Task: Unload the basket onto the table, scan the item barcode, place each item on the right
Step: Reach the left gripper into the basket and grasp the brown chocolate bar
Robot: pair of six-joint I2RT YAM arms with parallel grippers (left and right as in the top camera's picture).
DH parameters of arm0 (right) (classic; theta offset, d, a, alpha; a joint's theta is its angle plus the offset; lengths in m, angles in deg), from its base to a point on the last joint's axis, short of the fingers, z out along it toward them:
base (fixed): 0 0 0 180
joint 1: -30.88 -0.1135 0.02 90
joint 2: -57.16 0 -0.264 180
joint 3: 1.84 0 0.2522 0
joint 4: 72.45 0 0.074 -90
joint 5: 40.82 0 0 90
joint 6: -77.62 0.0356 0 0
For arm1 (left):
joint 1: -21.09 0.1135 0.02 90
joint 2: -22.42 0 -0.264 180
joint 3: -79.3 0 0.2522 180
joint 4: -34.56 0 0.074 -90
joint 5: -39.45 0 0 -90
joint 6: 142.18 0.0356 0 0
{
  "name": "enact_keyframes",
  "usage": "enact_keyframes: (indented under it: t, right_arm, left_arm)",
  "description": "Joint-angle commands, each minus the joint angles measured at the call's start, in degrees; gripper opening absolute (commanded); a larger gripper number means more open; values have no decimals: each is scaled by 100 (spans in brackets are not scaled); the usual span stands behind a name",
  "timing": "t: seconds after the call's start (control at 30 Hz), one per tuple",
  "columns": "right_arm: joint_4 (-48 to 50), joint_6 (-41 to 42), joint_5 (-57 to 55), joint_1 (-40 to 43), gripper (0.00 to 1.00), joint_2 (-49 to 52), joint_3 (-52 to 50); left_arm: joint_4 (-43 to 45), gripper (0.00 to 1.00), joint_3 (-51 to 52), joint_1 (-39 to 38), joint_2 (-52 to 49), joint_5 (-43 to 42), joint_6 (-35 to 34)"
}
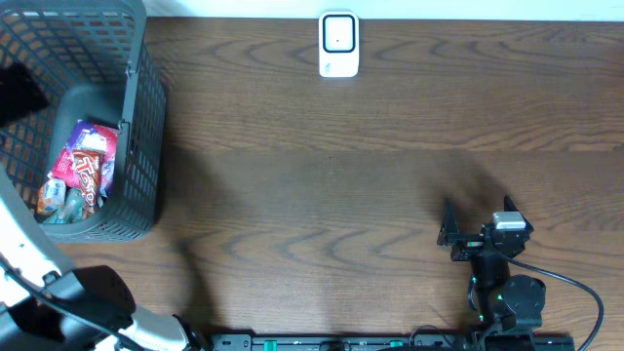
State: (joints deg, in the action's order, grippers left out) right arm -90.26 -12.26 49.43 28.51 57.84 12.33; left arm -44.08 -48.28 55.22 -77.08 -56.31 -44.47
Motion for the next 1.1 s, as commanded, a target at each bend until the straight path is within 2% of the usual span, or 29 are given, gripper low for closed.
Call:
enact_keyframes:
  t: [0.0, 0.07, 0.2, 0.37, 0.67, 0.8, 0.9, 1.07]
  right_arm:
    - [-24, -83, 4, -31, 99, -35, -11]
    - [-24, -83, 4, -31, 99, -35, -11]
    - [-24, -83, 4, -31, 99, -35, -11]
    - [-24, -83, 4, -31, 99, -35, -11]
    - [-24, -83, 4, -31, 99, -35, -11]
    - [-24, -83, 4, -31, 99, -35, -11]
    - [-24, -83, 4, -31, 99, -35, -11]
    - [-24, -83, 4, -31, 99, -35, -11]
  left_arm:
    - [-201, 98, 35, 57, -175, -968, 562]
    - [-254, 98, 262, 55, -251, -669, 586]
    - [-175, 98, 964, -9, -302, -586, 813]
    - [382, 98, 1982, -46, -304, 210, 529]
    - [1325, 99, 3165, -61, -306, 168, 531]
    - [1770, 94, 3429, -61, -310, -238, 533]
    - [1956, 80, 3578, -61, -310, -275, 533]
    - [2155, 77, 3792, -61, -317, -275, 533]
